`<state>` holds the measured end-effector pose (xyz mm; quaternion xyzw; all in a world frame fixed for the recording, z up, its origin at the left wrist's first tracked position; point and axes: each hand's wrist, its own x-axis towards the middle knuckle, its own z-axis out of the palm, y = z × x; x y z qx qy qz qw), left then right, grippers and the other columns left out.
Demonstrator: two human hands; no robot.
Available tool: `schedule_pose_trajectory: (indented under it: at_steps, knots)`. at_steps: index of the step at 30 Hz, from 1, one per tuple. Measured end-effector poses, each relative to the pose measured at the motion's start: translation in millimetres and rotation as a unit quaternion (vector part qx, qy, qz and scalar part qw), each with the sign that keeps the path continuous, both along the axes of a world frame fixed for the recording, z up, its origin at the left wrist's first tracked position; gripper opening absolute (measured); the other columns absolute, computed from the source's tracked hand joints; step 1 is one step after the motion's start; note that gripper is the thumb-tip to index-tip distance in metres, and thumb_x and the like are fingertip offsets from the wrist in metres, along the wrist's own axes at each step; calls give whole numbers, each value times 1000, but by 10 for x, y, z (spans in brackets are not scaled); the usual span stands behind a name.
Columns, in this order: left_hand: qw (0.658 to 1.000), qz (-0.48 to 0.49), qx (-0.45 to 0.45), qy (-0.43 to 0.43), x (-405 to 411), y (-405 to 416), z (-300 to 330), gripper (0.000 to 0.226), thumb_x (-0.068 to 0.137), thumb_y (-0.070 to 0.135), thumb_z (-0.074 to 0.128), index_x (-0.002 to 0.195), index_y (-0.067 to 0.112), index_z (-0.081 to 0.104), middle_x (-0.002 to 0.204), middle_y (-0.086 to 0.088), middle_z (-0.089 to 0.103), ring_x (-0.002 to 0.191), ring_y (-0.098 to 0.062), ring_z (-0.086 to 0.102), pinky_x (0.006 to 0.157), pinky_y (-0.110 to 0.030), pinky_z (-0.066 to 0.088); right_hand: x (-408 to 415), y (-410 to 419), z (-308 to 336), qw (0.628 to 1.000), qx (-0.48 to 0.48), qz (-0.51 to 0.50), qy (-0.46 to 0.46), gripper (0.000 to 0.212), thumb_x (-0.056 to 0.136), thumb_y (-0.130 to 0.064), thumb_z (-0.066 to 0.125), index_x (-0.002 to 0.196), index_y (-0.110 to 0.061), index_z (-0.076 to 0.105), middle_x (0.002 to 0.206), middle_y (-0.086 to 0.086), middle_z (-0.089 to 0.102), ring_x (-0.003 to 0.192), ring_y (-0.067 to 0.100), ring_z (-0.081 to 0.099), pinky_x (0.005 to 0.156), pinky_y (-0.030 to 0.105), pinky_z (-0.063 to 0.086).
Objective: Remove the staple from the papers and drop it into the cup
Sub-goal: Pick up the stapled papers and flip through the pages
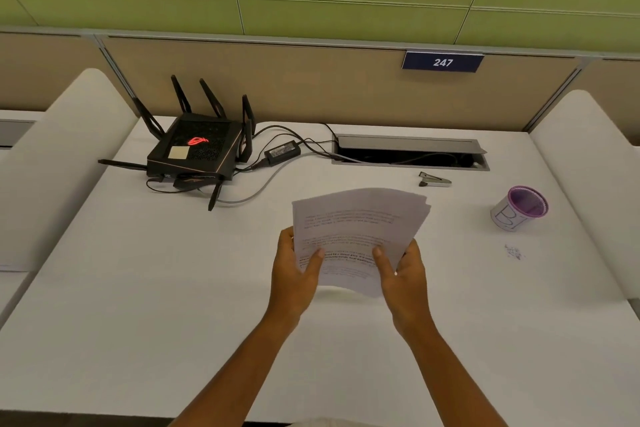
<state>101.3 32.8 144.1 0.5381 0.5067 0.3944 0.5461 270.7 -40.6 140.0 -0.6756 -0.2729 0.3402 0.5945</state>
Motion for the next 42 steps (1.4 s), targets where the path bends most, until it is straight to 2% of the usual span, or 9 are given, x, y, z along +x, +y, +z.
schedule_pose_trajectory:
  at_steps: [4, 10, 18, 22, 29, 32, 35, 38, 42]
  knots:
    - [999, 1, -37, 2, 25, -76, -141, 57, 97, 18, 75, 138, 37, 41, 125, 13, 58, 116, -9, 61, 73, -5, 55, -89, -53, -197, 999, -35, 4, -9, 36, 102, -17, 63, 130, -36, 48, 122, -9, 64, 114, 13, 64, 72, 12, 58]
    - [999, 6, -35, -15, 70, -61, -101, 56, 99, 19, 73, 140, 40, 41, 124, 21, 57, 114, -6, 61, 74, -5, 56, -83, -5, -175, 999, -32, -15, -3, 35, 104, -19, 60, 131, -36, 48, 120, -13, 64, 109, 9, 65, 72, 13, 59]
    - [997, 14, -72, 5, 37, -79, -250, 42, 100, 27, 71, 132, 41, 49, 122, 11, 63, 105, -11, 66, 65, -8, 57, -102, -43, -286, 997, -75, 6, -4, 28, 104, -19, 59, 129, -30, 49, 117, -8, 63, 106, 12, 65, 64, 11, 57]
    - [994, 58, -91, -37, 5, -31, -230, 31, 101, 26, 69, 125, 41, 57, 123, 4, 70, 106, -16, 71, 65, -17, 61, 37, -52, -245, 997, -74, 35, -10, 22, 100, -23, 67, 121, -24, 60, 112, -7, 71, 103, 13, 71, 71, 17, 60]
    - [971, 130, -123, -158, -127, 87, -131, 45, 102, 17, 68, 141, 36, 56, 128, 9, 72, 113, -14, 72, 72, -22, 64, 286, -239, -218, 992, -53, 74, 87, 26, 87, -10, 81, 112, -10, 75, 107, 8, 80, 100, 30, 77, 95, 51, 60]
    - [953, 135, -158, -218, -88, 57, -129, 48, 102, 14, 66, 143, 38, 56, 130, 8, 74, 115, -15, 74, 76, -25, 64, 159, -222, -189, 985, -12, 52, 166, 38, 87, -7, 78, 124, -9, 71, 116, 12, 78, 108, 31, 74, 96, 48, 59]
    - [943, 109, -200, -242, 0, -44, -183, 49, 103, 15, 66, 144, 39, 56, 128, 6, 77, 114, -16, 76, 87, -39, 66, -5, -155, -187, 974, 5, 13, 228, 43, 86, -6, 77, 128, -10, 68, 121, 10, 76, 112, 28, 73, 95, 48, 59]
    - [941, 80, -223, -243, -19, -87, -258, 49, 101, 13, 68, 144, 36, 57, 130, 1, 77, 116, -22, 76, 94, -50, 64, -22, -125, -188, 973, -10, -19, 229, 42, 85, -7, 79, 125, -16, 69, 117, 5, 78, 108, 26, 75, 92, 49, 60]
    - [936, 127, -211, -253, -354, 185, -341, 42, 102, 12, 66, 141, 22, 57, 135, -10, 73, 121, -30, 73, 91, -45, 64, 254, -168, -143, 983, -49, -16, 179, 31, 88, -5, 77, 116, -15, 72, 110, 6, 80, 100, 26, 77, 86, 48, 62]
